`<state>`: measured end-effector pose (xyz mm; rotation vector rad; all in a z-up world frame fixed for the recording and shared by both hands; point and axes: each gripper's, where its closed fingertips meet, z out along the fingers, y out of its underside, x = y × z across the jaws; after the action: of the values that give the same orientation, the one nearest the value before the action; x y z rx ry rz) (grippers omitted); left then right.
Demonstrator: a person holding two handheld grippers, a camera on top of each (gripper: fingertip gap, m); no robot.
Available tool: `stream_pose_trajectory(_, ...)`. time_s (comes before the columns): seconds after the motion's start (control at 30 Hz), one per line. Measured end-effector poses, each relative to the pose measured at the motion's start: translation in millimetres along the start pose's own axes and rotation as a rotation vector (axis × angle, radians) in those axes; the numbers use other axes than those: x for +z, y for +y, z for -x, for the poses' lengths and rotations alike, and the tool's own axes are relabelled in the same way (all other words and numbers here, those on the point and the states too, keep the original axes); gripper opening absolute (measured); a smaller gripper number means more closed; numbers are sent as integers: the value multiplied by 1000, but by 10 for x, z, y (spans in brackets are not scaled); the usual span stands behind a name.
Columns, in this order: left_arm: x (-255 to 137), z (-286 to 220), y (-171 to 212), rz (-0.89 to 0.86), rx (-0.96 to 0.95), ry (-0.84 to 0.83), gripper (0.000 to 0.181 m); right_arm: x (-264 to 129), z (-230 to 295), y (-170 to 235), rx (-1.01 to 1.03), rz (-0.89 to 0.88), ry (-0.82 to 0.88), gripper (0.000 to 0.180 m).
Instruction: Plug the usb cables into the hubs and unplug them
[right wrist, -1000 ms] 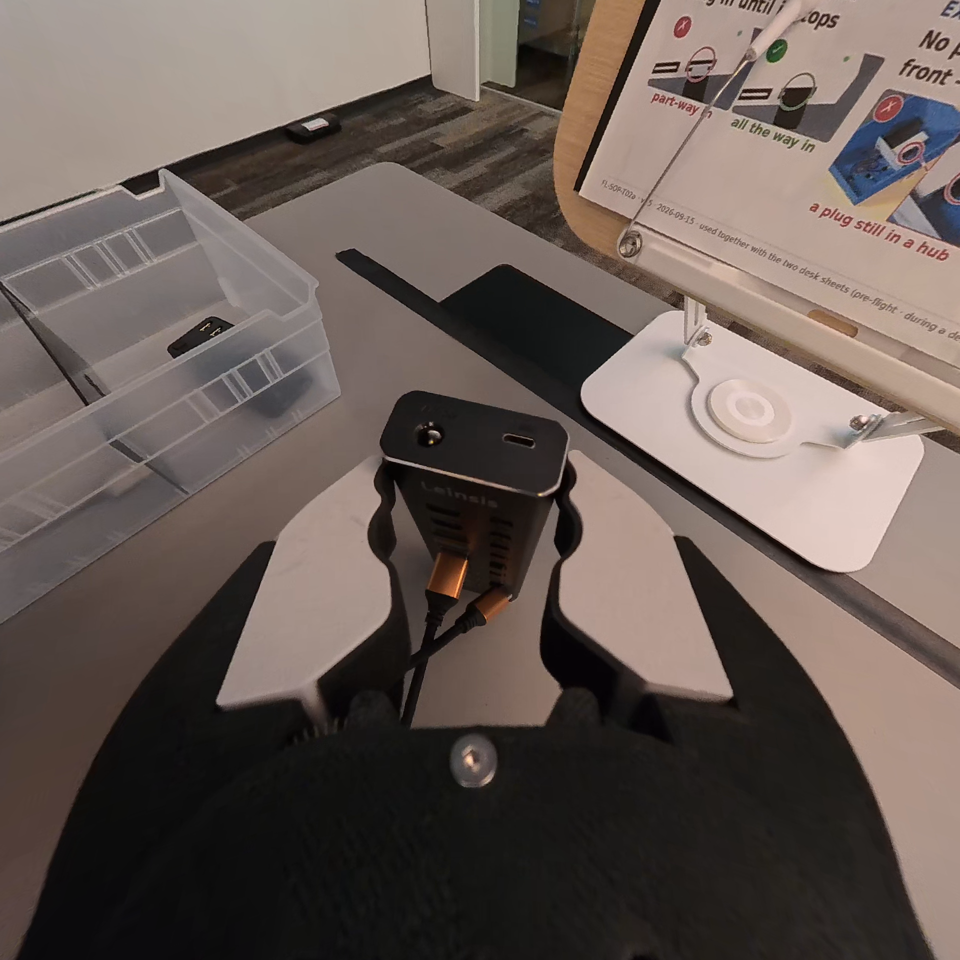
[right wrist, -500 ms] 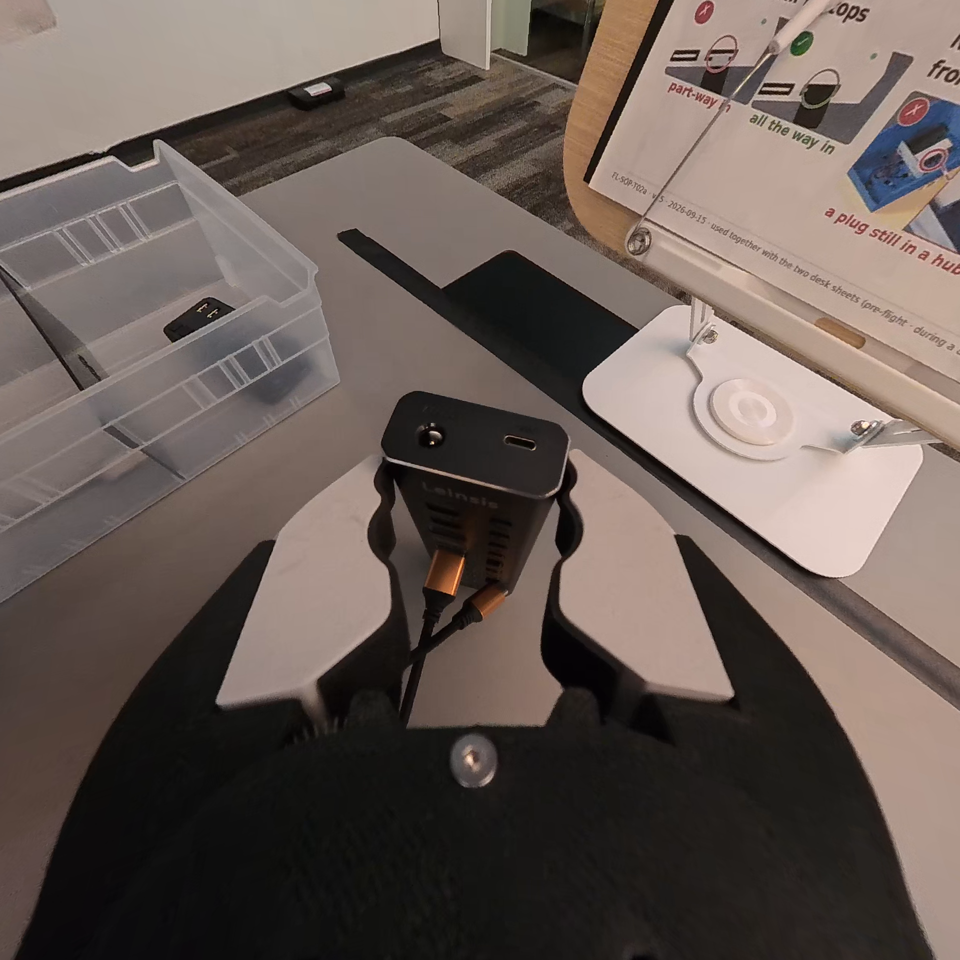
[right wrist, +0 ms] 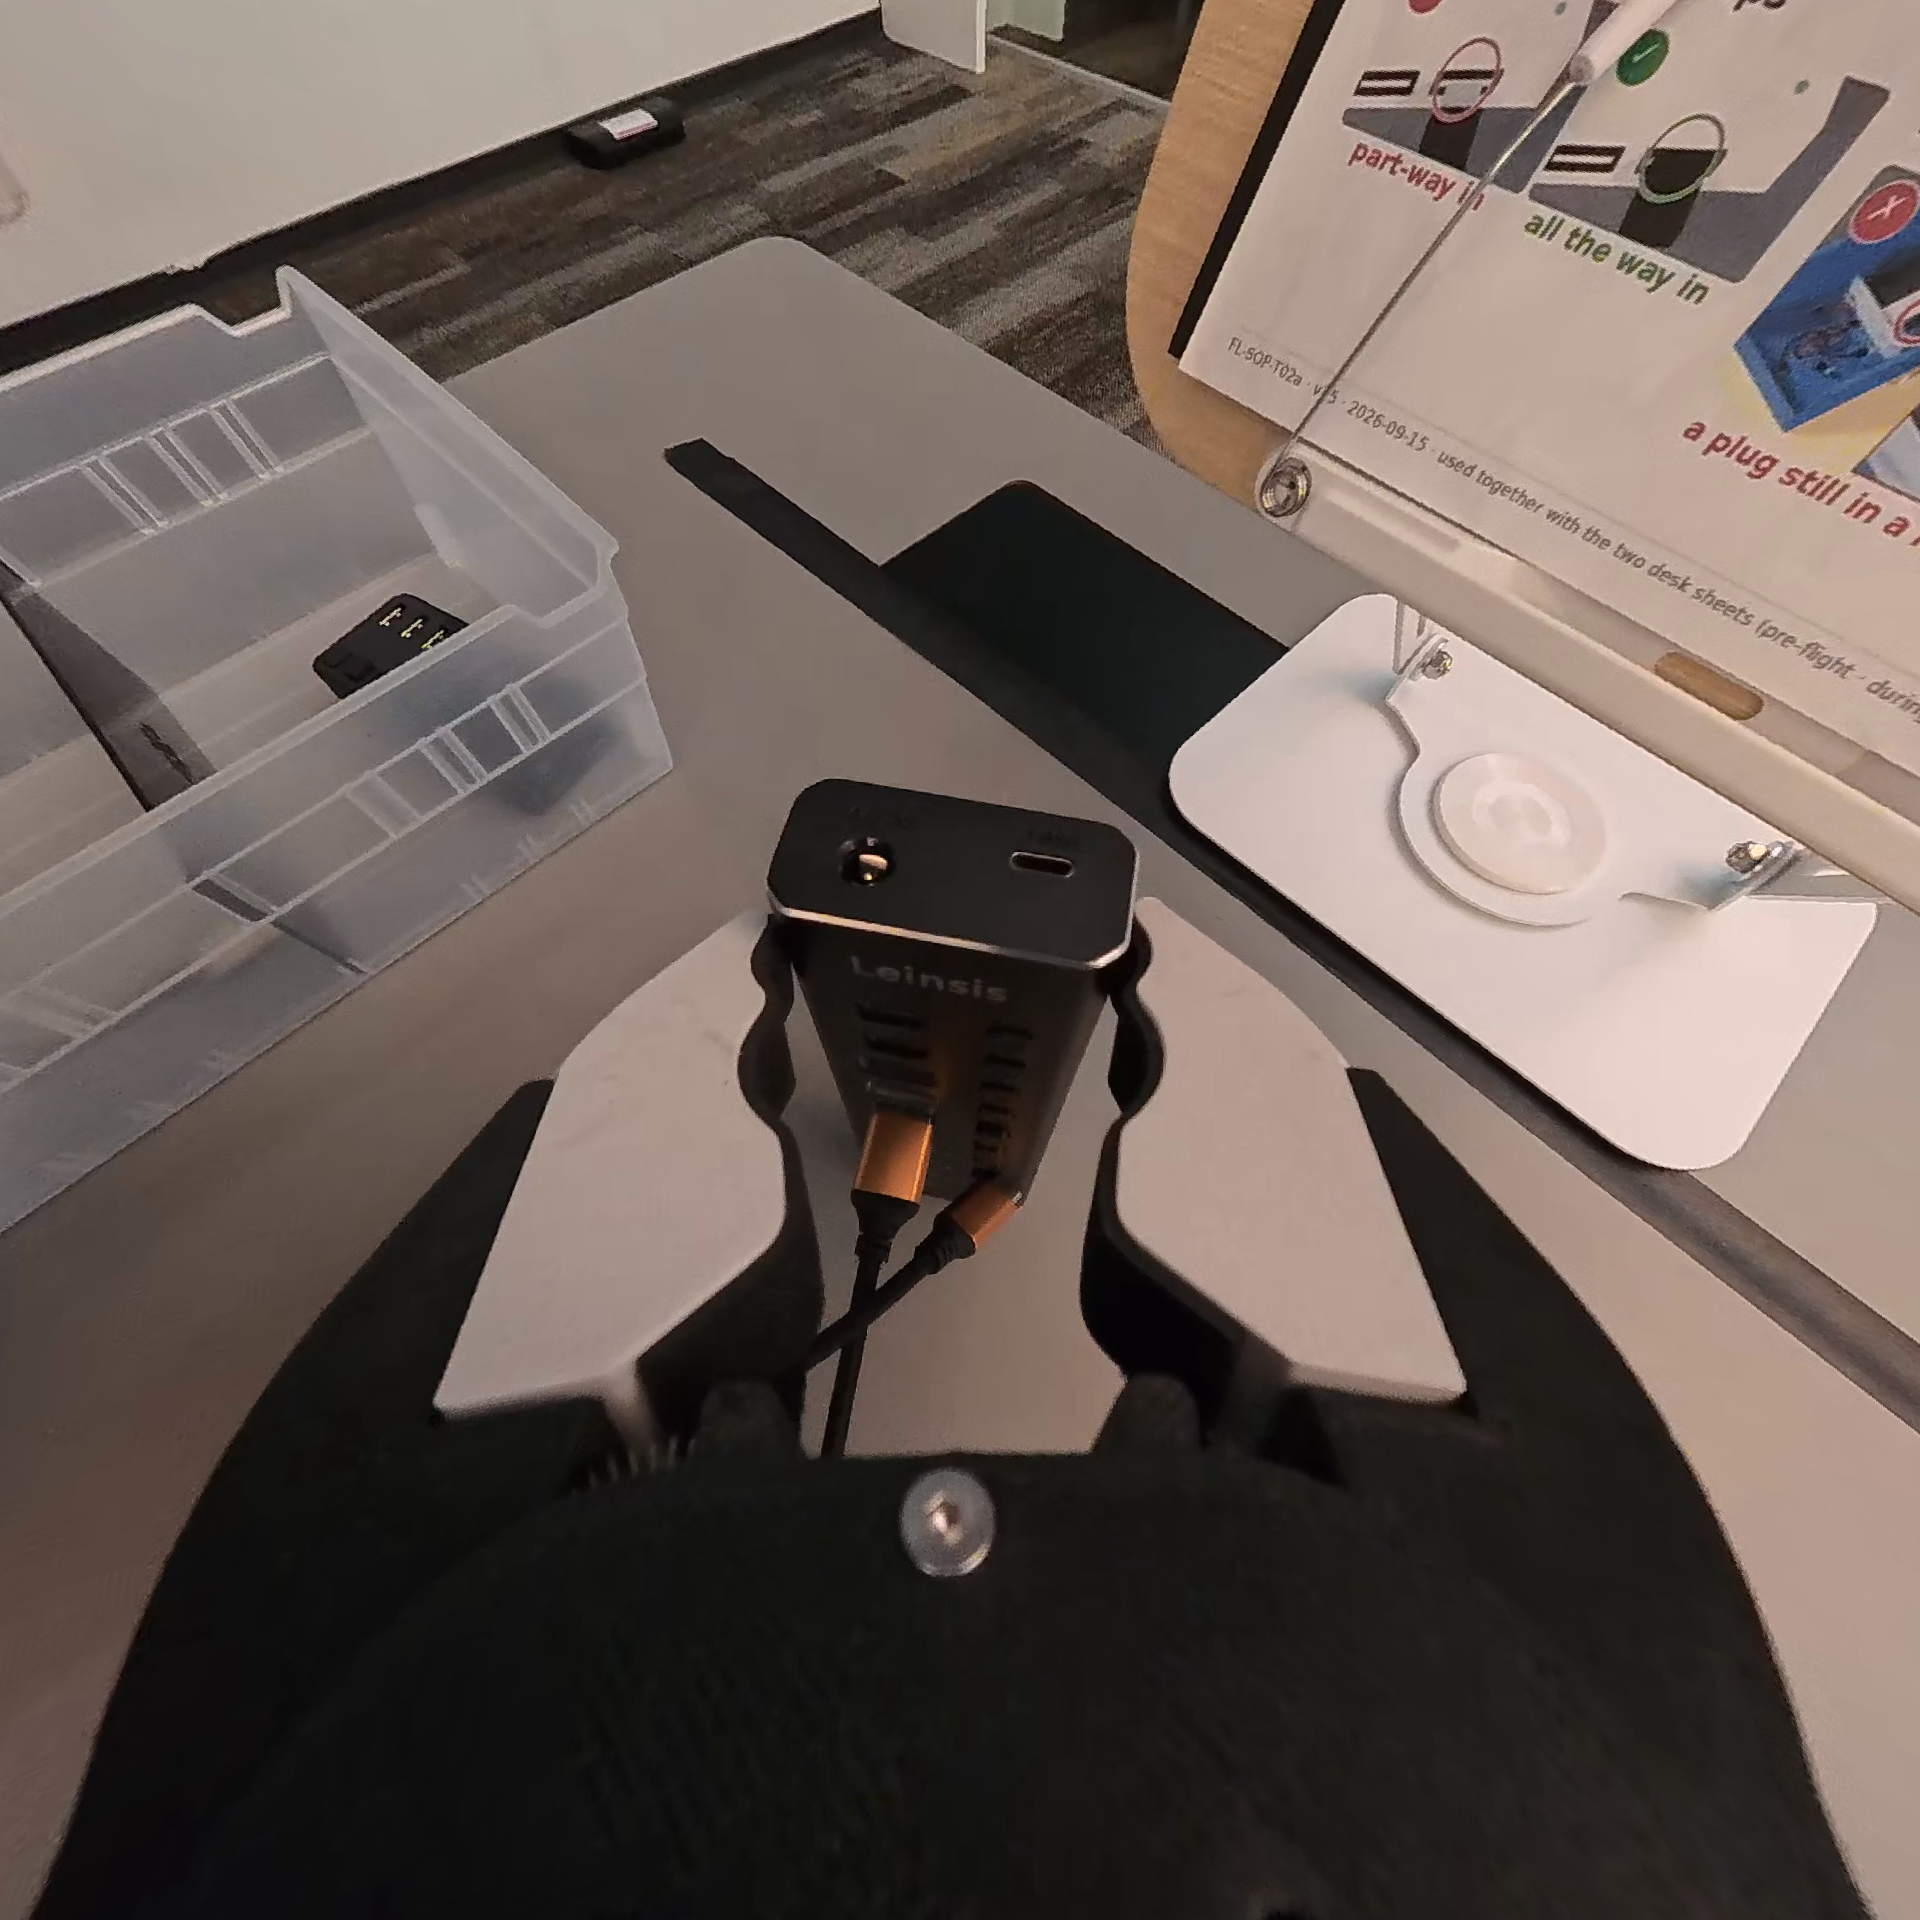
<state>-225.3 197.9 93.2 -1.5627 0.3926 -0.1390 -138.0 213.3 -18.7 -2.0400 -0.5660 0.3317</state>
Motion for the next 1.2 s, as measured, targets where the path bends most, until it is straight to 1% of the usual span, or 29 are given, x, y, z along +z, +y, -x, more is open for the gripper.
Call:
stream_pose_trajectory(0.63, 25, -52, 33, 15, 0, 25, 77, -34, 5, 32, 13, -13, -15, 64)
stream_pose_trajectory(0.73, 32, -59, 45, 21, 1, 30, 77, -50, -18, 34, 8, -25, 1, 69)
stream_pose_trajectory(0.83, 39, -70, 53, 24, -4, 37, 77, -118, -38, -31, -6, -92, 23, 74)
stream_pose_trajectory(0.87, 42, -80, 57, 26, -7, 43, 77, -156, -29, -58, -17, -120, 22, 75)
stream_pose_trajectory(0.93, 57, -101, 81, 36, -12, 54, 77, -240, -16, -101, -20, -175, 26, 87)
stream_pose_trajectory(1.03, 81, -103, 126, 56, -8, 57, 77, -472, -95, -127, -25, -248, 111, 101)
stream_pose_trajectory(1.2, 77, -90, 116, 51, -30, 67, 77, -1240, -206, -202, -71, -480, 316, 110)
